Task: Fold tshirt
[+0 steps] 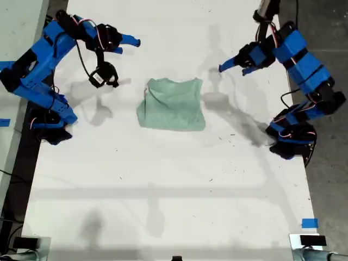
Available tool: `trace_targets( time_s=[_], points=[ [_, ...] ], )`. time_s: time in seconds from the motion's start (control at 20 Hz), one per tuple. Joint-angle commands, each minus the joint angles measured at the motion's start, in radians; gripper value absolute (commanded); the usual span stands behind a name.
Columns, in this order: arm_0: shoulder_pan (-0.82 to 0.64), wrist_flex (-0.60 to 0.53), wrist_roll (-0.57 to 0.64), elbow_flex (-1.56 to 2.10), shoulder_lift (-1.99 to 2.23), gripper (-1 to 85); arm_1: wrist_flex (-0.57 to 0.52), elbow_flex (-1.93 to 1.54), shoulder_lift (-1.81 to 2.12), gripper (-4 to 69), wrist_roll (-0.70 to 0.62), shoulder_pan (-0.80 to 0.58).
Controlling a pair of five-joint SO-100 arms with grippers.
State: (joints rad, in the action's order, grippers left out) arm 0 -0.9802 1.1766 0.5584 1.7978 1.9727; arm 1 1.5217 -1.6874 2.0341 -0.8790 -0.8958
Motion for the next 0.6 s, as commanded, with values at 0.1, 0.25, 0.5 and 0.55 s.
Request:
trace_targets(
  time_s=[0.1,0.25,0.5,0.55],
  points=[
    [0.152,-0.270,-0.169,0.661,0.483,18.4,-0.169,-0.577,0.522,20.6,0.195,0.186],
    [0.270,-0.337,-0.353,0.953,0.758,3.7,-0.247,-0.919,0.856,2.2,0.342,0.290],
    [0.394,-0.298,-0.580,1.374,1.296,0.1,-0.206,-1.321,1.387,-1.4,0.604,0.462],
    [0.417,-0.241,-0.592,1.391,1.450,0.1,-0.221,-1.367,1.450,-1.2,0.584,0.499]
  ],
)
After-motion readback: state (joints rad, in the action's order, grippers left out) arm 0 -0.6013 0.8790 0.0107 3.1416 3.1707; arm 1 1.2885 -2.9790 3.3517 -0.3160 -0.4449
